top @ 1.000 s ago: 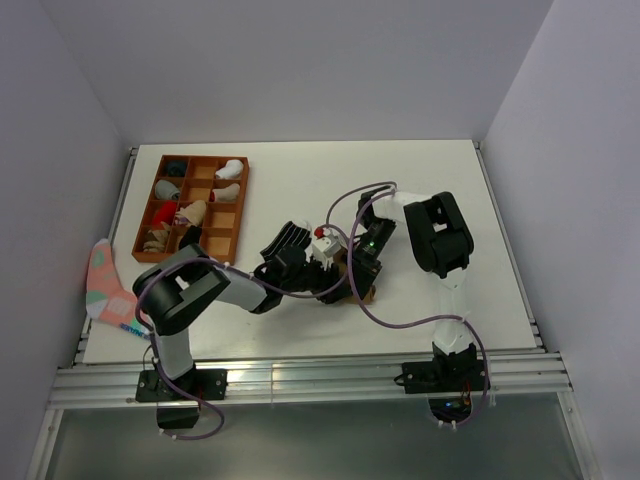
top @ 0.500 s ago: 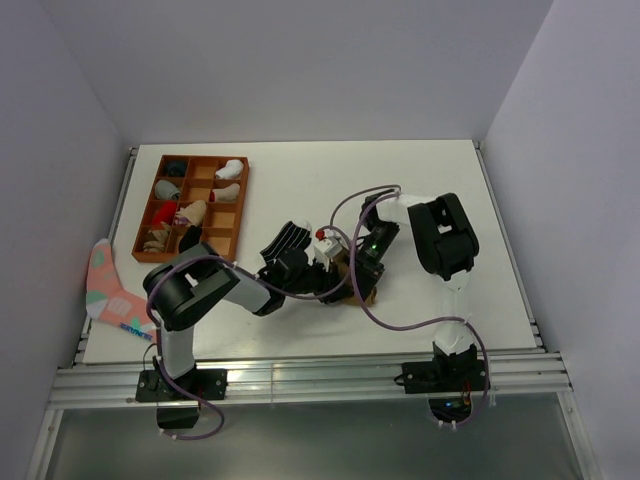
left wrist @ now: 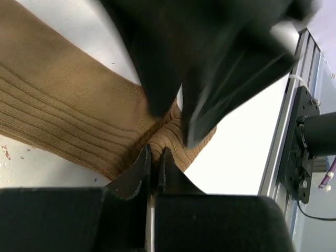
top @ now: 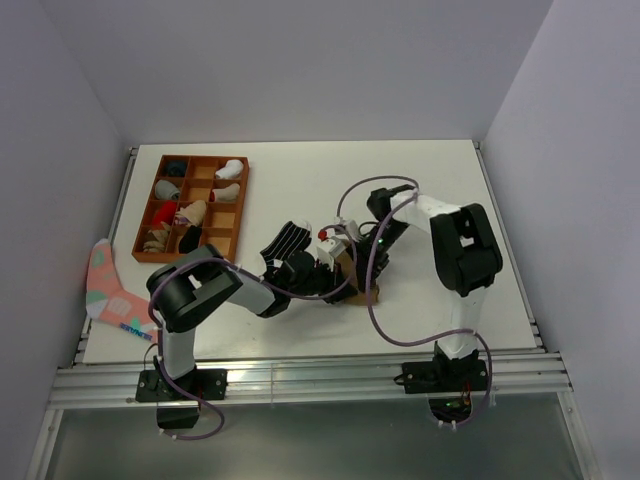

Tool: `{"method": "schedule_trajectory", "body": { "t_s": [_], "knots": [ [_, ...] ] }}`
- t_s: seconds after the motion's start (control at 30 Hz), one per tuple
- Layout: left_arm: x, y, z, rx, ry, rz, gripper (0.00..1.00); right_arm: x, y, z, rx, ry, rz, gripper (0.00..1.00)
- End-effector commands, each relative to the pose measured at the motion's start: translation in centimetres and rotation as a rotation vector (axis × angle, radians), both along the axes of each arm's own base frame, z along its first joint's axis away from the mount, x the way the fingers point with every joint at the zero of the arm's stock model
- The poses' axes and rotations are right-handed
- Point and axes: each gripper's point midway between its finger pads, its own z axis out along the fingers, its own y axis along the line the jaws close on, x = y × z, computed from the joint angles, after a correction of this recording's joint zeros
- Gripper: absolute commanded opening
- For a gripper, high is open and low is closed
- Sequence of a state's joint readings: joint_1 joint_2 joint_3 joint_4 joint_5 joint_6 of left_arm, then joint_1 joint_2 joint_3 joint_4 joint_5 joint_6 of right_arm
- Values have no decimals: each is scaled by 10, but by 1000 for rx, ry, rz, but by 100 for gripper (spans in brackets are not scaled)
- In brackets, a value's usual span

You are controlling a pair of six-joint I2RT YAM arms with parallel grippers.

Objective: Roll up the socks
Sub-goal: Roll the sock at the center of the board.

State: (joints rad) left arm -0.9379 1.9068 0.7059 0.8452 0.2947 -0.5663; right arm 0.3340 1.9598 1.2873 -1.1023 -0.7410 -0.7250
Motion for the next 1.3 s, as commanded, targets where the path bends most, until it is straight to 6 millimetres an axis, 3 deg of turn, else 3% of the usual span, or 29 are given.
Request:
{"method": "schedule_trajectory", "body": {
  "t_s": [0.0,0.17,0.37,0.63,1.03,1.27],
  "knots": [
    [-6,17,-36,106,79,63,0,18,-9,19,32,-129,-56,46],
    [-9,22,-43,102,125,98,0,27,-22,38,73,-233,-96,46],
    [-12,25,-58,138,222,138,0,32,-37,41,80,-419,-87,48],
    [-23,27,-68,164,366,120,0,25,-38,52,152,-633,-5,52],
    [-25,48,-91,203,620,104,0,-3,-30,36,226,-707,164,57],
    [-26,52,-96,258,660,90,0,-11,-19,25,187,-821,243,59]
  ]
}}
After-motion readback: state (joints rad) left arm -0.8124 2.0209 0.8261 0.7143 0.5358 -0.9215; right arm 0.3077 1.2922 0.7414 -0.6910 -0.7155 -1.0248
